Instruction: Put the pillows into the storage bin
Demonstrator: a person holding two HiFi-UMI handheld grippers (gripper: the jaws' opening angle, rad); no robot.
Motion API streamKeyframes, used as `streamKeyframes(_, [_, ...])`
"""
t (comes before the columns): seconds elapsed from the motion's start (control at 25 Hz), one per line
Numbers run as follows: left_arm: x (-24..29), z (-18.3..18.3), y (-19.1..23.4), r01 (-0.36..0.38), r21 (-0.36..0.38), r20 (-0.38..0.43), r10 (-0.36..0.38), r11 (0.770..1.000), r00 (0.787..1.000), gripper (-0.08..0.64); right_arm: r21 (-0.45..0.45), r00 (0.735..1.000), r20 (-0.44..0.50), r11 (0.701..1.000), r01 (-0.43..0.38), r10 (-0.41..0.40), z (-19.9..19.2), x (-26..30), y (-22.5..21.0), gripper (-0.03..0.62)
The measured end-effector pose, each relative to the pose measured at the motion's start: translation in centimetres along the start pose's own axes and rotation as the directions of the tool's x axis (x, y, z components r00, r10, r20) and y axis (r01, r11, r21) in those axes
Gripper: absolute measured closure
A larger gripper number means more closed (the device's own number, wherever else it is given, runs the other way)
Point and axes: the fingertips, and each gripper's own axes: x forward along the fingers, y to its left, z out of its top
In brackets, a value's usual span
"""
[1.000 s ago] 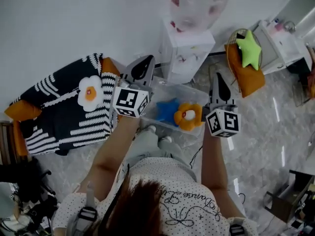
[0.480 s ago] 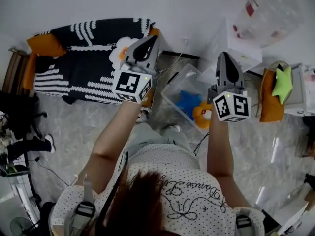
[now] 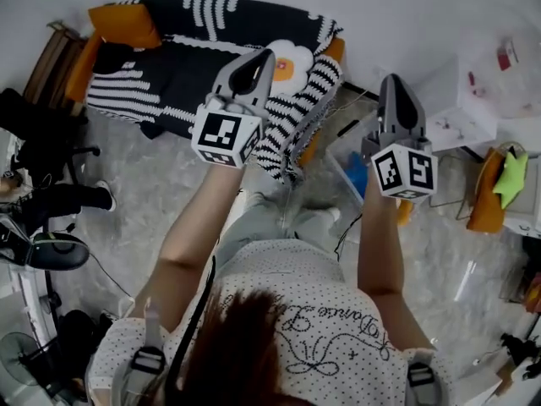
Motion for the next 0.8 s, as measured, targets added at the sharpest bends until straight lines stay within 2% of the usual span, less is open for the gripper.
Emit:
streamKeyframes(0.16, [-3.4,0.4,5.3,-0.035,-0.011,0.014,0.035,0.999,0.999,0.557,-0.004,1.000,0.005,1.000,-0.010,0.010,-0.9,1.9,5.6,0.581])
streamKeyframes(0.4, [-6.4,0.7,9.8,-0.059,-0.020,0.029,0.060,0.998,0.998,0.557,-0.010,1.000,0.004,1.000,-0.027,0.027,-0.9,3.1,10.5,0.581])
streamKeyframes(0.8, [-3.7,-1.5,11.9,-0.104,-0.045,-0.005,0.104,0.994,0.995,0.557,0.022,0.996,-0.006,0.996,-0.085,0.085,-2.0,8.3,9.0,0.581])
